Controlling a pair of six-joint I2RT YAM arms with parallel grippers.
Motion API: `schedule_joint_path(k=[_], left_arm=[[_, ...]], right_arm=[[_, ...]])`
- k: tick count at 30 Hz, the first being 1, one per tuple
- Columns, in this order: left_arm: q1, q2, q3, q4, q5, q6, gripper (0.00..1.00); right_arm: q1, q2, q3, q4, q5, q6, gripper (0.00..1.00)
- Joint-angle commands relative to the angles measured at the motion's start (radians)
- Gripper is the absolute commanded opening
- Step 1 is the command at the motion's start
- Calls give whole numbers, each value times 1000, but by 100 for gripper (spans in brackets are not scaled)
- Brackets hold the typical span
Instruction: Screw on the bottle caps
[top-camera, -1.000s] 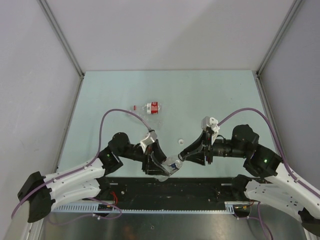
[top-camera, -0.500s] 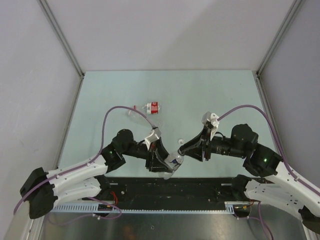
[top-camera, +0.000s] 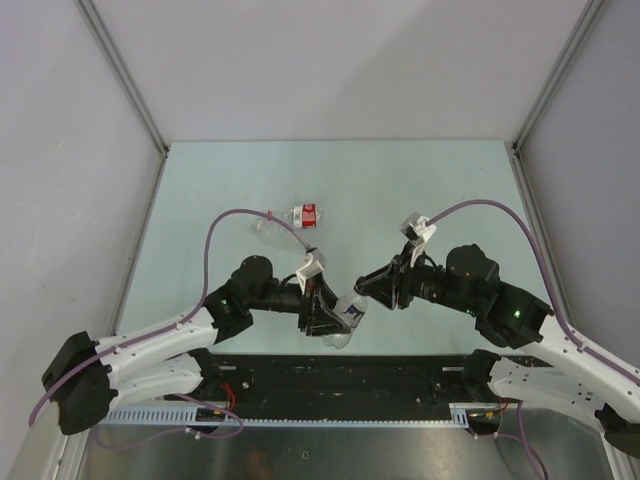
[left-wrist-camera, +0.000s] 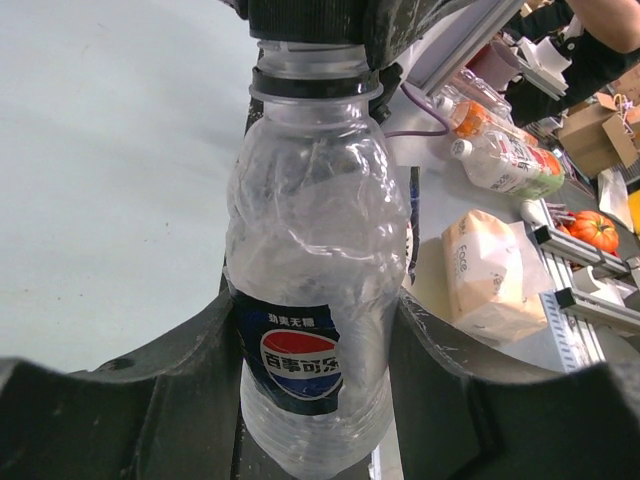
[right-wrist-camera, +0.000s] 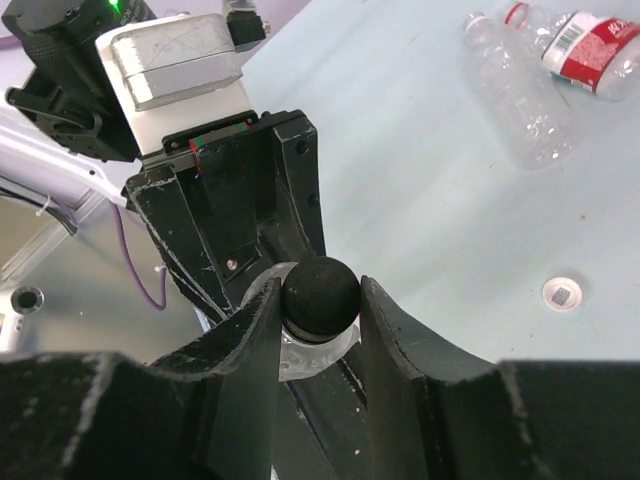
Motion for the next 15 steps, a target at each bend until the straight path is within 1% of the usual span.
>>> schedule_joint_path(k=[1, 3, 5, 10, 15], left_arm=[[-4, 4, 133, 155, -71, 78, 0], [-5, 7, 137, 137, -131, 98, 0], [-5, 8, 142, 115, -187, 118, 0], [-9, 15, 153, 72, -266, 192, 0], [-14, 46, 156, 68, -350, 249, 0]], right_arm=[[39, 45, -15, -123, -35, 137, 10], [47, 47, -15, -137, 0, 172, 10], [58, 52, -16, -155, 83, 199, 10], [64, 77, -15, -178, 299, 292, 12], [66, 106, -15, -155, 416, 399, 15]])
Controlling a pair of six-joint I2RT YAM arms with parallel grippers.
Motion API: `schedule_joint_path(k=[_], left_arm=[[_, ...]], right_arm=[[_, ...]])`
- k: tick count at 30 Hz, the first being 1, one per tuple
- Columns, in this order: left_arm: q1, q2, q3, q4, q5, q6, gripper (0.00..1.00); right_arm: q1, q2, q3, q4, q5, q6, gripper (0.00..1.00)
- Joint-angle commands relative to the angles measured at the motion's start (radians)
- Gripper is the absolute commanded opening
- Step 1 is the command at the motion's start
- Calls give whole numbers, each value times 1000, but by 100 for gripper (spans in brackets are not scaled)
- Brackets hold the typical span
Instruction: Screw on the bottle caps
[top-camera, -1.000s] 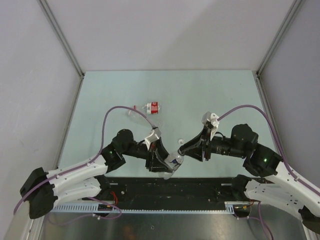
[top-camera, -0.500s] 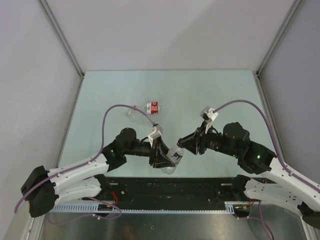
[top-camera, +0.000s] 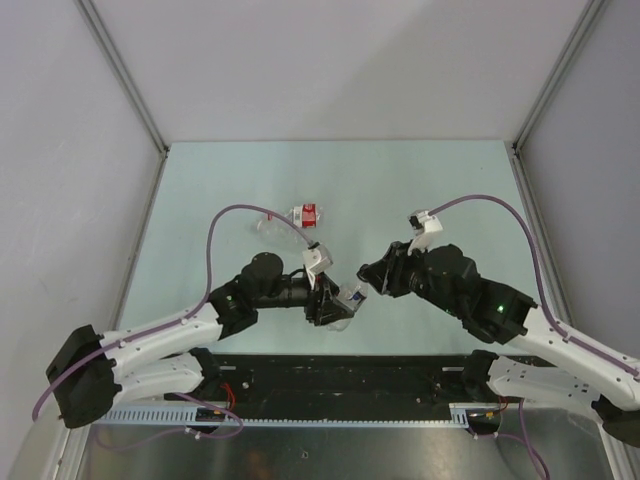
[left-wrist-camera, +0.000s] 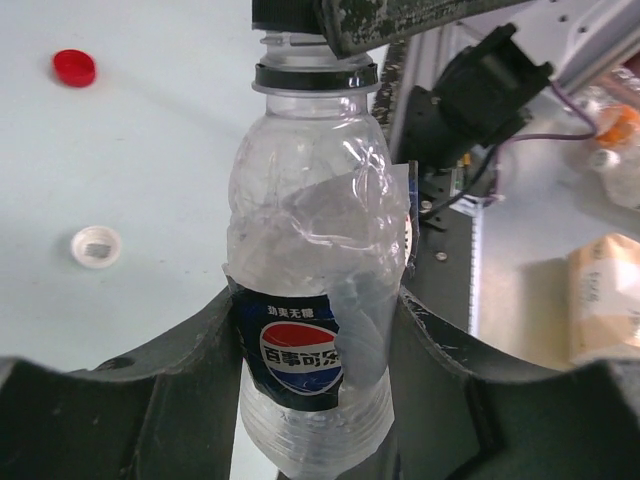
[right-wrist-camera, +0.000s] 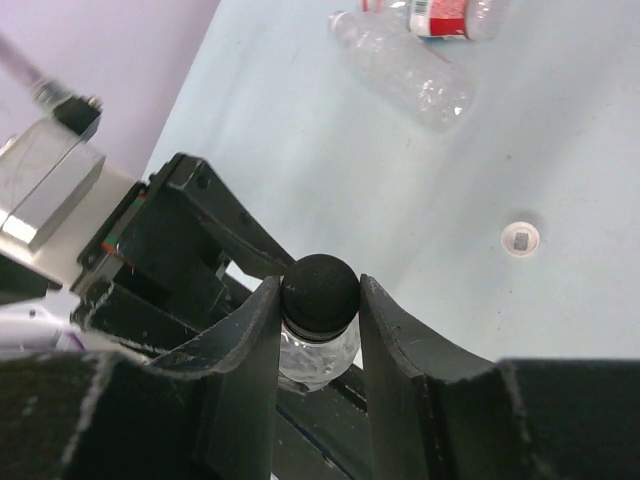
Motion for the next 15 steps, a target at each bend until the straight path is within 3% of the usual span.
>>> schedule_joint_path(k=[1, 15], left_arm=[[-4, 8, 106, 193, -143, 100, 0], [-11, 58, 103, 193, -181, 103, 0]], right_arm=[[23, 45, -15, -103, 98, 149, 16], [24, 55, -16, -59, 154, 132, 36]])
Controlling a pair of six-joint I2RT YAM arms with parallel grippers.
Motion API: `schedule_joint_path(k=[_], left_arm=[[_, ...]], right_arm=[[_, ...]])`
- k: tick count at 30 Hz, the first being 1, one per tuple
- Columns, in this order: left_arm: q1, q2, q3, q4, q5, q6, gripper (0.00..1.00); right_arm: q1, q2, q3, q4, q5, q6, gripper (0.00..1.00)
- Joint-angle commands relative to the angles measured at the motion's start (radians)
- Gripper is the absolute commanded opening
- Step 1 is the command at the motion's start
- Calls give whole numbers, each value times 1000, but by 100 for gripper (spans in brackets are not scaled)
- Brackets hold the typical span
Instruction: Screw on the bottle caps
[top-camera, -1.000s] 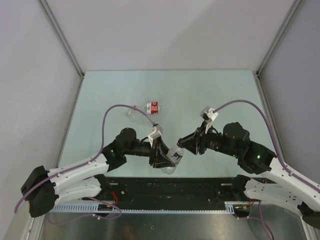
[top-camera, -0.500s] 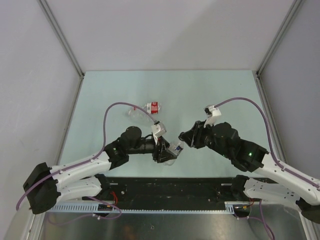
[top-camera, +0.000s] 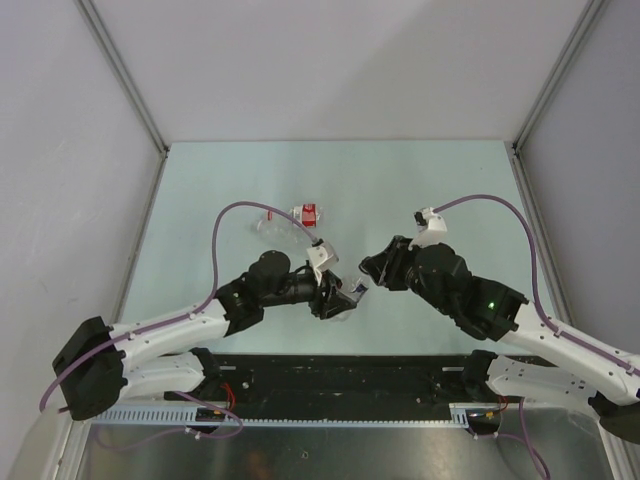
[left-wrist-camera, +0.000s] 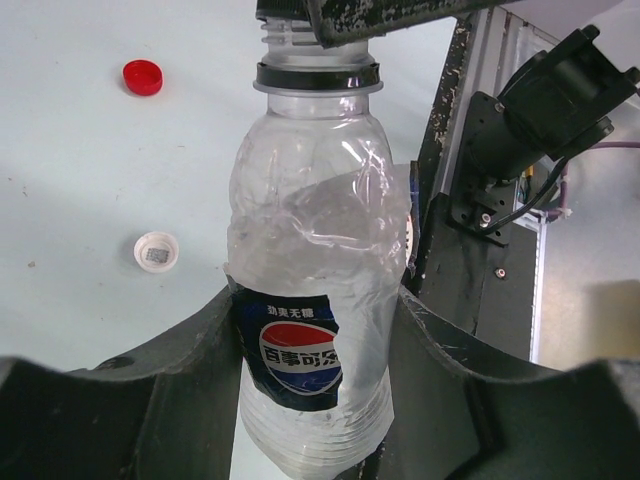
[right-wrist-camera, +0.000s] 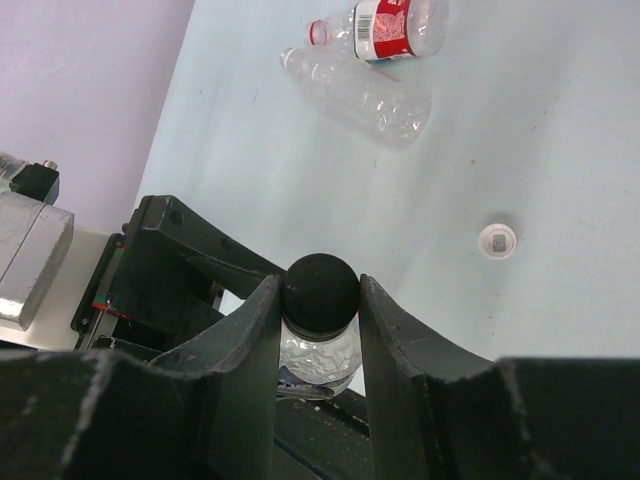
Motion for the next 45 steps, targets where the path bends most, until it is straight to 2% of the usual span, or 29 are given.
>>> schedule_joint_path(k=[1, 7, 12, 17, 22, 27, 38, 41, 45], left_arm=[[-2, -11, 79, 180, -44, 21, 0], [-2, -21, 76, 179, 28, 64, 0], [-3, -60, 71, 176, 75, 124, 0], [-3, -65, 95, 177, 73, 109, 0], [-2, -69, 114, 176, 66, 64, 0], [-2, -78, 108, 177, 90, 81, 0], [-2, -77, 88, 177, 81, 73, 0], [-2, -81, 77, 176, 64, 72, 0], [-2, -87, 62, 177, 43, 69, 0]], right_arm=[[20, 9, -15, -50, -19, -28, 36], [21, 15, -15, -1, -206, -110, 37], [24, 31, -15, -54, -359, -129, 37], [56, 60, -15, -85, -372, -151, 38], [113, 51, -15, -65, -316, -178, 38], [136, 54, -16, -66, -314, -213, 42], [144, 27, -15, -52, -281, -221, 60], [145, 6, -15, -48, -252, -227, 73], [146, -36, -15, -37, -217, -233, 95]])
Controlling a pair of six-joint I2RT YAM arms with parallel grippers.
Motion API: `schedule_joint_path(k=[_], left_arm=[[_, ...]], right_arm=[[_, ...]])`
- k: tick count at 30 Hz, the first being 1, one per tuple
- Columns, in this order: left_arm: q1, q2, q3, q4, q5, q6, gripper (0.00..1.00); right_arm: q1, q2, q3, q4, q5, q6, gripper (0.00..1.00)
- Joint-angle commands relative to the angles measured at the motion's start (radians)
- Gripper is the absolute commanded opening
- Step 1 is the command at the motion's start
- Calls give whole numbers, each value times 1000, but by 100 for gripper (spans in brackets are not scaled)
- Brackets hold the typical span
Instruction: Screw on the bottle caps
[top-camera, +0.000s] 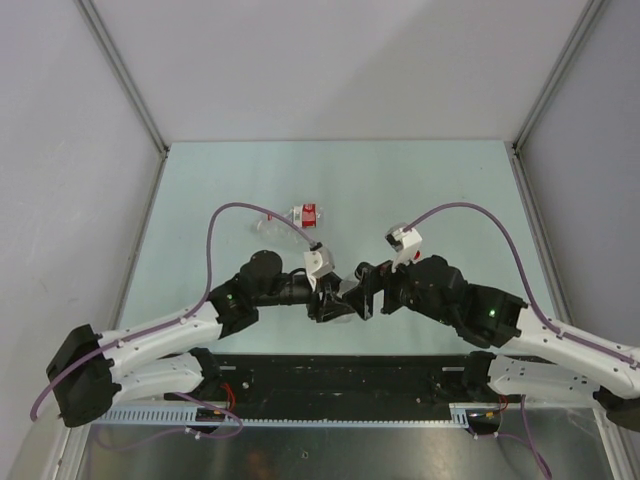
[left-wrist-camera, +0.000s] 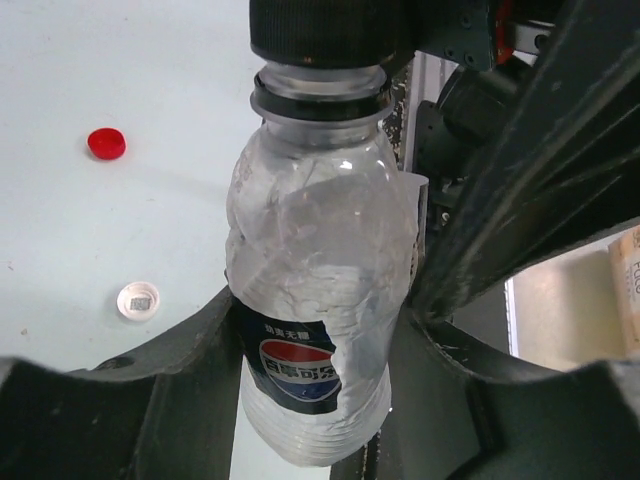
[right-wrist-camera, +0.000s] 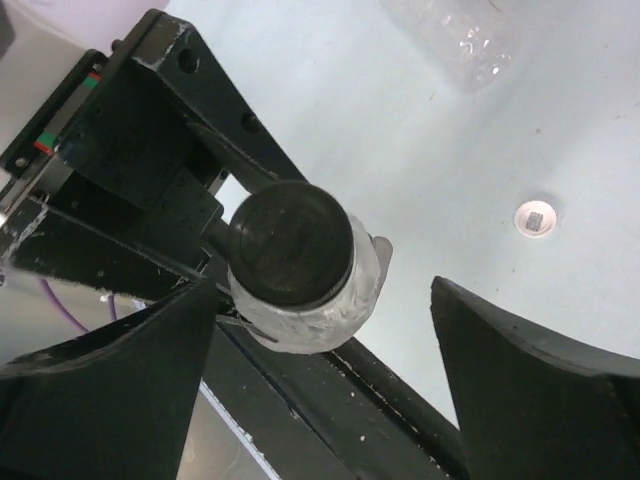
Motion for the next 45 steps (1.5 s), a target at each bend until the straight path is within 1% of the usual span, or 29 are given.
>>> schedule_joint_path(k=[1, 5, 11, 14, 18, 21, 24, 27, 30, 32, 34, 38, 45], left_arm=[[-1, -37, 48, 172, -80, -7, 0], [-1, -49, 27, 179, -124, -3, 0], [0, -85, -23, 189, -175, 56, 0], [0, -117, -55, 191, -178, 83, 0], [-1, -184, -110, 190, -121, 144, 0], [1, -233, -157, 181, -18, 219, 0], [2, -258, -185, 166, 73, 264, 0], [5, -253, -179, 117, 121, 304, 0], [7, -242, -168, 83, 129, 331, 0], [7, -234, -161, 61, 148, 345, 0], [7, -227, -152, 45, 171, 355, 0], [7, -217, -142, 28, 201, 367, 0], [7, -193, -114, -7, 232, 376, 0]], right_arm=[[26, -47, -8, -5, -62, -8, 97], [26, -107, -8, 10, -92, -63, 99], [26, -216, -8, 47, -236, -234, 99], [26, -282, -8, 64, -248, -287, 99], [25, -344, -8, 59, -170, -393, 99], [25, -369, -9, 57, -176, -526, 99], [25, -378, -19, 93, -296, -682, 99], [25, -351, -28, 118, -424, -865, 99], [25, -305, -29, 132, -469, -963, 99], [25, -275, -29, 139, -484, -995, 98], [25, -250, -30, 144, -501, -1006, 94], [25, -213, -29, 159, -544, -989, 85], [25, -164, -29, 163, -551, -963, 75]])
